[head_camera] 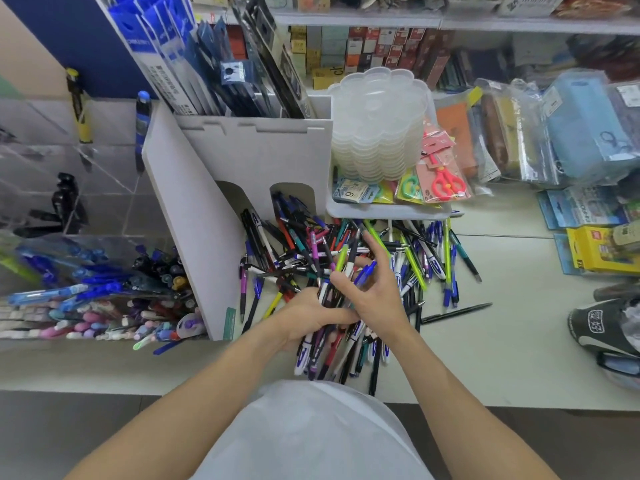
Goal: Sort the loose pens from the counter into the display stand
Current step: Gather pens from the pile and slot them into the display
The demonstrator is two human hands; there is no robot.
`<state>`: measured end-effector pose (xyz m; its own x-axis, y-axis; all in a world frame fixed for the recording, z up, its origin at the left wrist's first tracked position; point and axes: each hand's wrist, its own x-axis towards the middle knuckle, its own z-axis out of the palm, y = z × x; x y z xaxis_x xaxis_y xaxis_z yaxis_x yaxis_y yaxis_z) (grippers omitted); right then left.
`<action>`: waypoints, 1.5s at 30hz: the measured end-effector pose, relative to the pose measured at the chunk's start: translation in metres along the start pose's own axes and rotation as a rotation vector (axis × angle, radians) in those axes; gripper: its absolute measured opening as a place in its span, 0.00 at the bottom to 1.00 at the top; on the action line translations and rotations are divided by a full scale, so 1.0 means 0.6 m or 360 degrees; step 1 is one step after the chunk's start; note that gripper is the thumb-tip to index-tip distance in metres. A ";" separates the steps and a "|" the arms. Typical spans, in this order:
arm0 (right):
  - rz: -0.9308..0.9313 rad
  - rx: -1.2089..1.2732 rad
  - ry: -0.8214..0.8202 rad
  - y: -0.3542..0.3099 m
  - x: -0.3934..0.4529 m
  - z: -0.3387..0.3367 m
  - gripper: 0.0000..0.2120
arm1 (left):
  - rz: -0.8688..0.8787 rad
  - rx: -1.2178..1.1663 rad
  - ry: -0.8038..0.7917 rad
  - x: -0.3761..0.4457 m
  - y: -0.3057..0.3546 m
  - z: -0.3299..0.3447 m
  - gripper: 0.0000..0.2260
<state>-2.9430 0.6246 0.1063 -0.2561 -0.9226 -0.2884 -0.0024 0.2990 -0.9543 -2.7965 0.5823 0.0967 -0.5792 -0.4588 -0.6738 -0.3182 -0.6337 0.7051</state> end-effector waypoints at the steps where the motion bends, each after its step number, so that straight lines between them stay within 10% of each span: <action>1: -0.0029 -0.0011 0.0030 0.001 0.006 -0.002 0.40 | -0.0028 -0.0023 -0.0034 0.000 0.010 -0.002 0.12; 10: 0.0206 0.0046 -0.0041 0.025 -0.003 0.010 0.24 | -0.0122 -0.0240 -0.0282 -0.027 -0.037 0.004 0.17; 19: 0.0206 0.0305 -0.0011 0.023 -0.024 0.033 0.27 | -0.0107 -0.0266 -0.0136 -0.056 -0.059 0.009 0.19; 25: 0.0269 0.0269 0.0036 0.014 -0.010 0.049 0.04 | -0.0074 -0.0365 -0.0097 -0.064 -0.051 0.015 0.16; 33: 0.0317 0.0252 0.0158 0.013 -0.026 0.049 0.11 | -0.0180 -0.0067 0.0190 -0.059 -0.062 0.009 0.26; 38: 0.0176 0.0140 0.0022 0.012 -0.035 0.040 0.31 | -0.0083 -0.0125 0.0126 -0.067 -0.055 0.016 0.19; 45: 0.0145 0.0058 0.0003 -0.001 -0.042 0.045 0.11 | 0.0022 -0.0270 0.0155 -0.077 -0.048 0.020 0.11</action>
<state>-2.9106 0.6414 0.1121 -0.2555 -0.8914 -0.3743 0.0560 0.3729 -0.9262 -2.7693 0.6295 0.1101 -0.5049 -0.5211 -0.6881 -0.1748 -0.7190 0.6727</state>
